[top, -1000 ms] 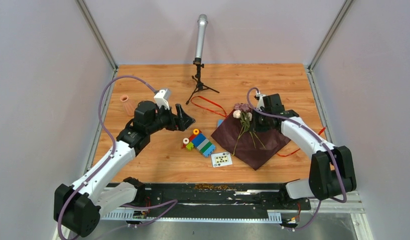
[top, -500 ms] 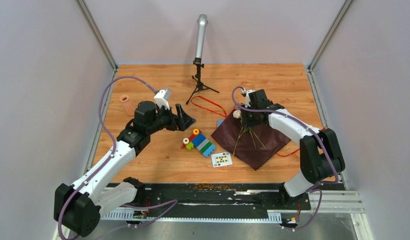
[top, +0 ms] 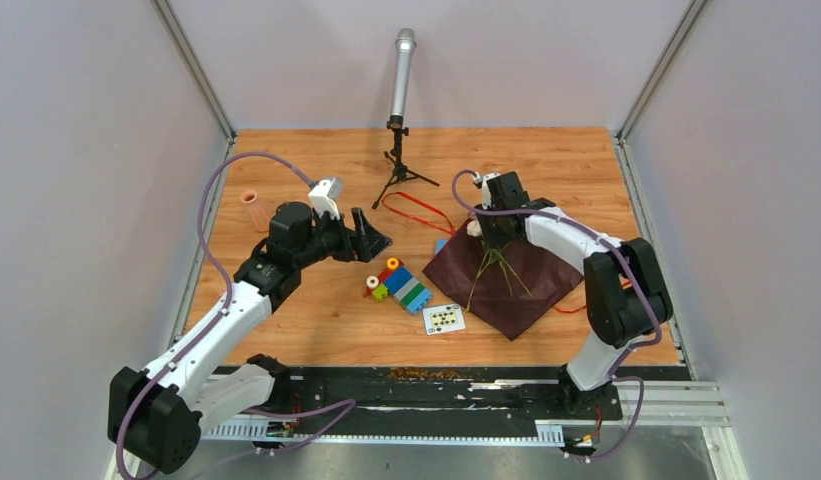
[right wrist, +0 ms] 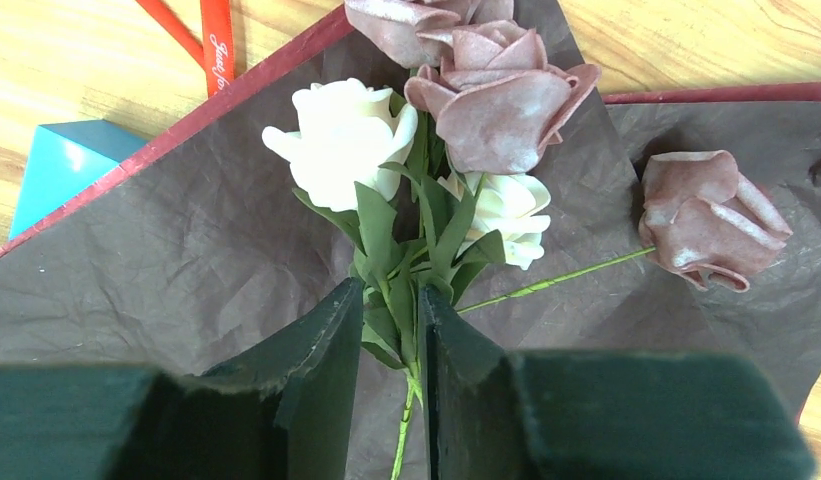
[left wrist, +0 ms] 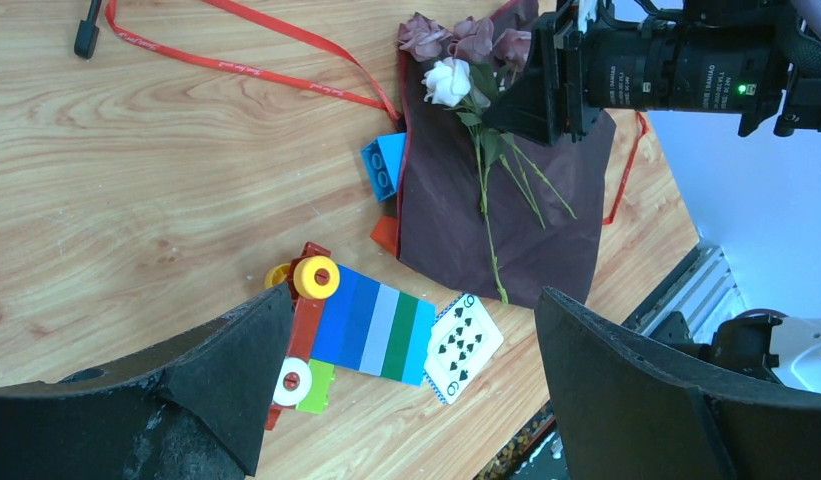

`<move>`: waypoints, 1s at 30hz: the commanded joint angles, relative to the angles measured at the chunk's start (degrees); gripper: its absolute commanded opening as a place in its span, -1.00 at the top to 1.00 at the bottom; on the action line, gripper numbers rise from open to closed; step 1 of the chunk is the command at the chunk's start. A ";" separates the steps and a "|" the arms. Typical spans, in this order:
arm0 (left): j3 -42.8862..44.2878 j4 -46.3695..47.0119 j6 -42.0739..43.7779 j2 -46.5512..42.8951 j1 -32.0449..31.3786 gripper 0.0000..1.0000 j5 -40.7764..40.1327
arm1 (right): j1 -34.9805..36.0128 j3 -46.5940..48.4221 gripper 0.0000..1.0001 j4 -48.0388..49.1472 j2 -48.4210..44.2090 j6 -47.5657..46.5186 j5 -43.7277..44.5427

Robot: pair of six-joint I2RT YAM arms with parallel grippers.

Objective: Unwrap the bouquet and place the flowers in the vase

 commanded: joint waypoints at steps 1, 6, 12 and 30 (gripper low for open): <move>-0.10 1.25 0.13 -0.81 -0.08 -0.95 0.04 | 0.63 0.87 0.45 1.43 1.07 -1.18 1.16; -0.01 1.10 0.20 -0.83 -0.08 -0.95 0.06 | 1.02 0.25 0.43 1.67 2.30 -1.05 1.93; -0.01 0.87 0.23 -1.28 -0.10 -0.95 -0.06 | 1.78 -0.58 0.46 2.15 3.18 -1.32 4.04; 1.28 1.27 1.09 -3.38 -0.07 -0.96 2.29 | 2.79 0.13 0.89 -3.08 -13.52 4.37 -3.78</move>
